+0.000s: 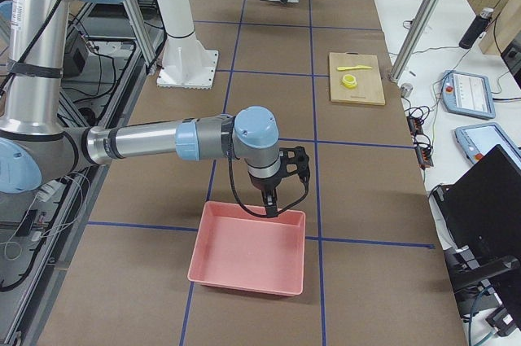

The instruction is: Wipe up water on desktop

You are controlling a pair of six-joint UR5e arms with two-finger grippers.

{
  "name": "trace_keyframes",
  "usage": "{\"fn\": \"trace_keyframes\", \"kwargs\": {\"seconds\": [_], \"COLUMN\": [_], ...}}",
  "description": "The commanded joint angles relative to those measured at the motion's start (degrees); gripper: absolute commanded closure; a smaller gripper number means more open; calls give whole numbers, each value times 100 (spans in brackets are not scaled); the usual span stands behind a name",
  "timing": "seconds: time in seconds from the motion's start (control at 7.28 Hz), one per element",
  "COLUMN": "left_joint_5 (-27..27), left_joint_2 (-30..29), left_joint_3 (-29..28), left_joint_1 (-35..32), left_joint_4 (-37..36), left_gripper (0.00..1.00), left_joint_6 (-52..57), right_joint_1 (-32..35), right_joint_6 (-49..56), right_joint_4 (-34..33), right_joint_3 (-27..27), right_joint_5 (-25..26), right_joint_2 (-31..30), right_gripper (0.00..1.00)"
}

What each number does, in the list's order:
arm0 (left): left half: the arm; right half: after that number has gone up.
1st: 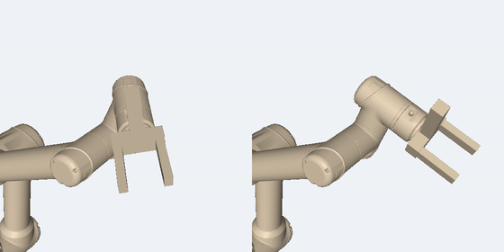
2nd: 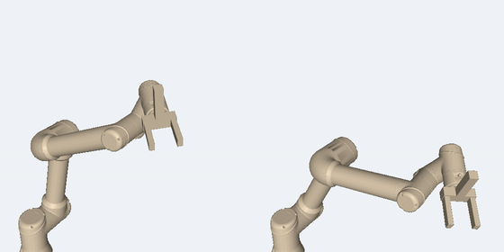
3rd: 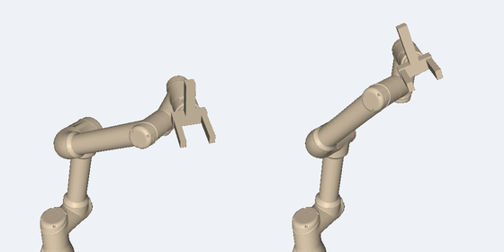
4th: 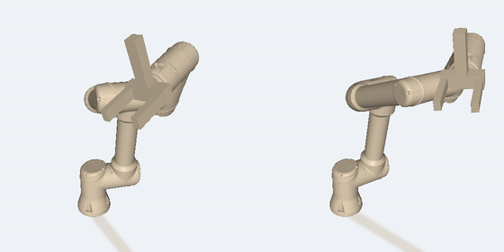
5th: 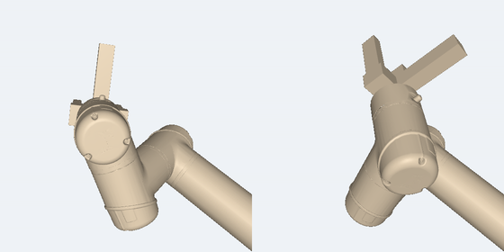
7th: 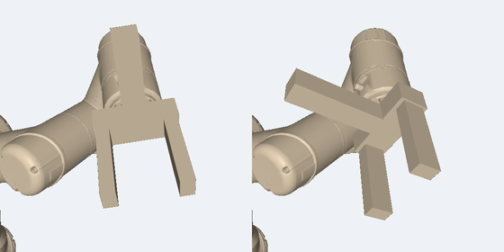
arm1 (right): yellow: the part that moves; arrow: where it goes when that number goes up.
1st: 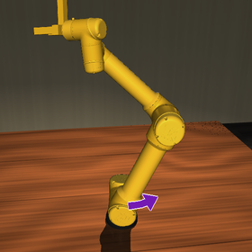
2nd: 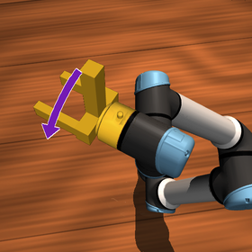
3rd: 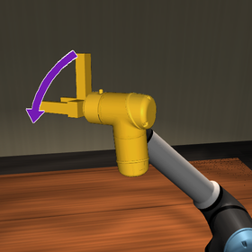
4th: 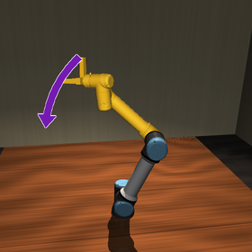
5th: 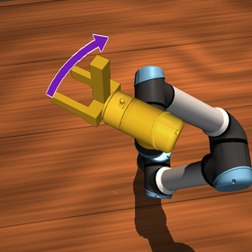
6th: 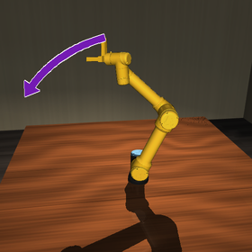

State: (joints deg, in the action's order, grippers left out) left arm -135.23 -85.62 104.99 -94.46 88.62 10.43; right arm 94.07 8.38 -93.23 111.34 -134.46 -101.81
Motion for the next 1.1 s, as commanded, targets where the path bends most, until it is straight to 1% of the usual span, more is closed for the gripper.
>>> {"fn": "trace_keyframes", "kwargs": {"seconds": [0.0,0.14,0.41,0.55,0.69,0.82,0.96], "left_joint_5": [-4,-12,-30,-30,-30,-30,-360], "left_joint_2": [10,-51,-173,-288,-350,-489,-465], "left_joint_3": [-39,-222,-250,-251,-242,-346,-713], "left_joint_1": [-2,7,7,-2,16,16,24], "left_joint_4": [1002,1078,1123,1123,1131,1131,1131], "left_gripper": [1,1,1,1,1,2,2], "left_joint_6": [-50,-59,-50,-50,-242,-478,-498], "right_joint_1": [6,15,6,6,6,6,6], "right_joint_6": [68,59,-81,-247,-484,-495,-486], "right_joint_4": [7,7,505,517,534,534,534], "right_joint_3": [28,45,20,28,45,45,45], "right_joint_5": [17,17,17,17,8,-10,-18], "right_joint_2": [-5,12,-14,-6,-6,-6,-14], "right_gripper": [0,0,0,0,0,0,0]}}
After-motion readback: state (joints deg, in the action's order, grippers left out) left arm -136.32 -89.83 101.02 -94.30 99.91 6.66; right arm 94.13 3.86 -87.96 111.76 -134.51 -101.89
